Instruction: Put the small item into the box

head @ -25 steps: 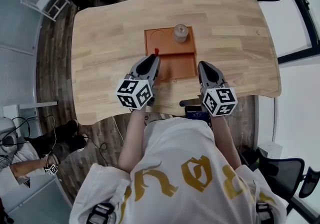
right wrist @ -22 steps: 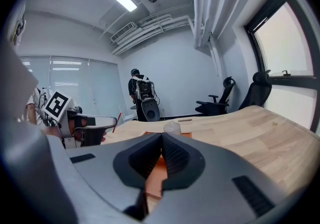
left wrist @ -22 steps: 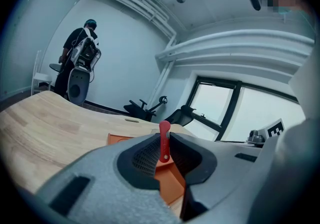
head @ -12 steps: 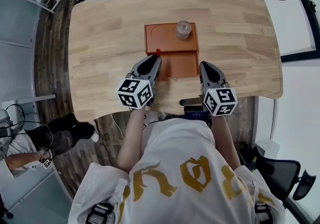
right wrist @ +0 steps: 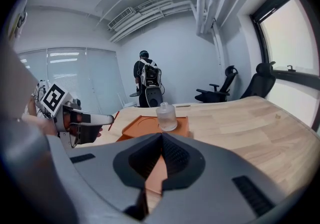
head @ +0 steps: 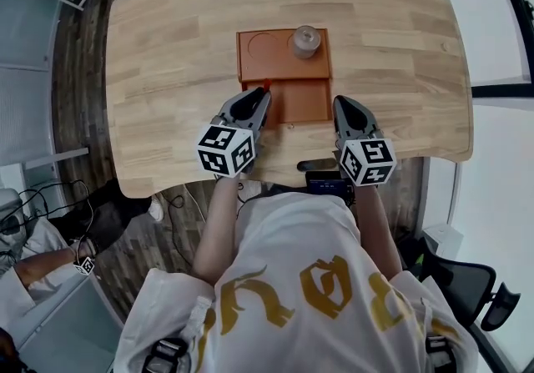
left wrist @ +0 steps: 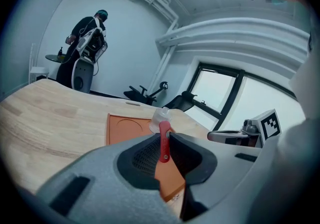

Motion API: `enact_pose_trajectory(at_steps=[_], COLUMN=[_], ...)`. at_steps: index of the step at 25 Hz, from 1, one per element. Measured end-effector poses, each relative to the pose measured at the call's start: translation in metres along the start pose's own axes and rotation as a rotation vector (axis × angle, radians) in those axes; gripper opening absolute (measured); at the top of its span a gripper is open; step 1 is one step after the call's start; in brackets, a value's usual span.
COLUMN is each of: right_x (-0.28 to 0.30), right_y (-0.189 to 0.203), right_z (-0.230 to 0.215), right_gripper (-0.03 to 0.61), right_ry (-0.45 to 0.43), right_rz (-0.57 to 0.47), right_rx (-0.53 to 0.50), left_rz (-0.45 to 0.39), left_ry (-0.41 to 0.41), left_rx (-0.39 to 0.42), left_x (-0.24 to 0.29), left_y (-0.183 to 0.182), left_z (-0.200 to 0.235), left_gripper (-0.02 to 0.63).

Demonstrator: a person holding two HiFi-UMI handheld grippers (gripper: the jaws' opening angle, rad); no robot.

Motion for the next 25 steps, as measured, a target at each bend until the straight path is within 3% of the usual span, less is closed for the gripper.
enact_pose_trajectory(at_steps=[6,25], right_x=[0.008,0.027], right_y=[0.014,0.041], right_z=[0.000,-0.025], right_gripper=[0.012,0.012], right_ry=[-0.037,-0.034], right_rz=[0.029,0.122], right_rx=[0.031,0.056], left_rz=[0.071,0.271], left_ry=[0.008,0.029], left_rx=[0.028,0.118], left_x=[0.014,0.055], left_y=[0.017,0.051], left_z=[0.000,0.002], left_gripper=[0.057,0.057])
Point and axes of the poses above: the fingertips, and each gripper's own axes: x forward along the fingers, z to its left, y out of its underside, the point moved 1 cm from there along -x, backward along the fingers, and after that the axes turned 3 degrees about -y, right-handed, at the moved point
